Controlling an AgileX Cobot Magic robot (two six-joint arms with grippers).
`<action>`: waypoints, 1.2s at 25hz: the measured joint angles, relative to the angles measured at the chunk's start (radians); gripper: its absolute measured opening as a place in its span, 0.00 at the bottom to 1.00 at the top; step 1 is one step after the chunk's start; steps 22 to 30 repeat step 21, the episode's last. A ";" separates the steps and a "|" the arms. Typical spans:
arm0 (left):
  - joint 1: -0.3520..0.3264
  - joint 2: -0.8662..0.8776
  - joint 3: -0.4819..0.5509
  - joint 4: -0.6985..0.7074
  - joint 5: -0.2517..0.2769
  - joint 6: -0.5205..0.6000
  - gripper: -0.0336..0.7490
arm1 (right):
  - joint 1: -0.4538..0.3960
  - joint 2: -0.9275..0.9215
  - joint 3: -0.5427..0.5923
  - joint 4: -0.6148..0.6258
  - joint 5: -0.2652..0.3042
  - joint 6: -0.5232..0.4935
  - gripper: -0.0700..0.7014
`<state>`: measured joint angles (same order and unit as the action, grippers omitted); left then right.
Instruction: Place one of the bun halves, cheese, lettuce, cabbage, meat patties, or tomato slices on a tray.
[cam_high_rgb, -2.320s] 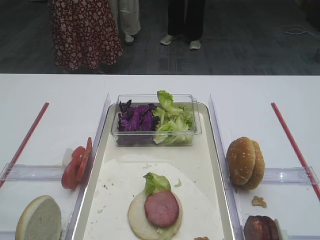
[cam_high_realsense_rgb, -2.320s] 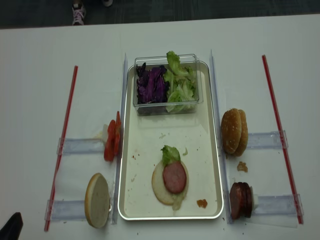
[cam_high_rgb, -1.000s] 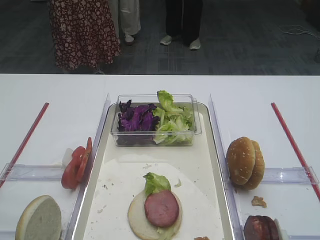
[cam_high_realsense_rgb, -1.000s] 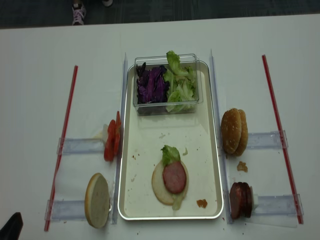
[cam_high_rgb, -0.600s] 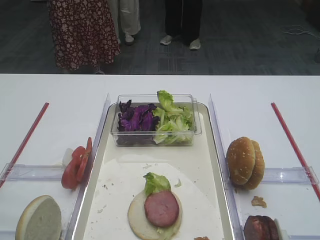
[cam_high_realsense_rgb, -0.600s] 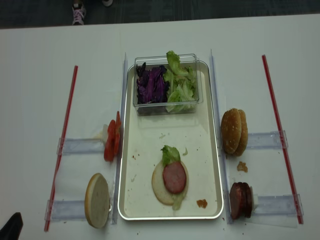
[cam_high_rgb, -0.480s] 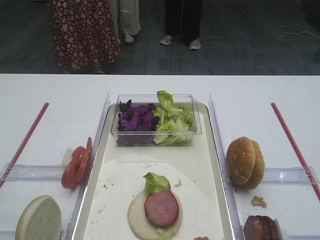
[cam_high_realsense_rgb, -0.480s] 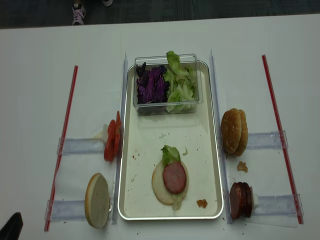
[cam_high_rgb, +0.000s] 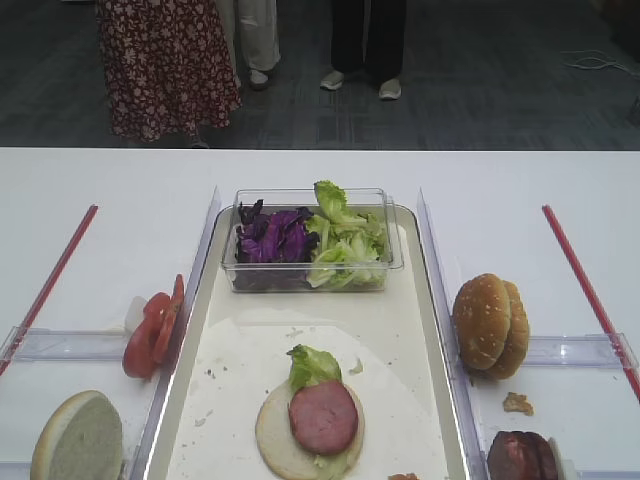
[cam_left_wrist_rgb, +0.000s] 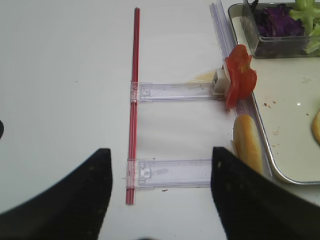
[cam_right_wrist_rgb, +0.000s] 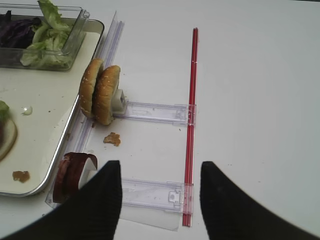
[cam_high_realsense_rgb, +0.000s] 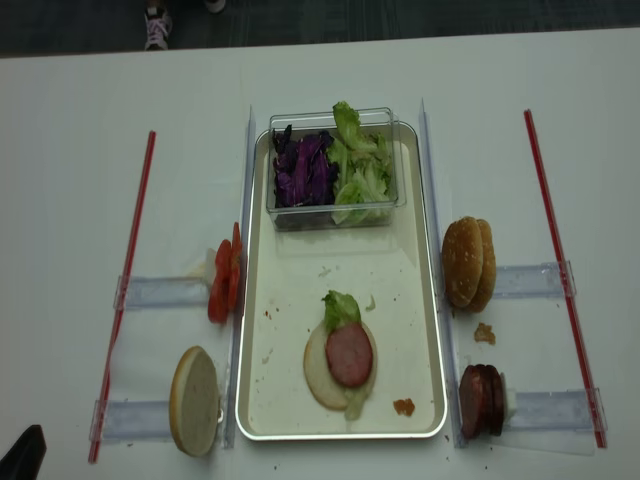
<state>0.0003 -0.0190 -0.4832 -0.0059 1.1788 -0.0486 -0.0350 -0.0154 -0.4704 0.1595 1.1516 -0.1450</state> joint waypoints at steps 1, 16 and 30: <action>0.000 0.000 0.000 0.000 0.000 0.000 0.57 | 0.000 0.000 0.000 0.000 0.000 0.000 0.59; 0.000 0.000 0.000 0.000 0.000 0.000 0.57 | 0.000 0.000 0.000 0.000 0.000 0.000 0.59; 0.000 0.000 0.000 0.000 0.000 0.000 0.57 | 0.000 0.000 0.000 0.000 0.000 0.000 0.59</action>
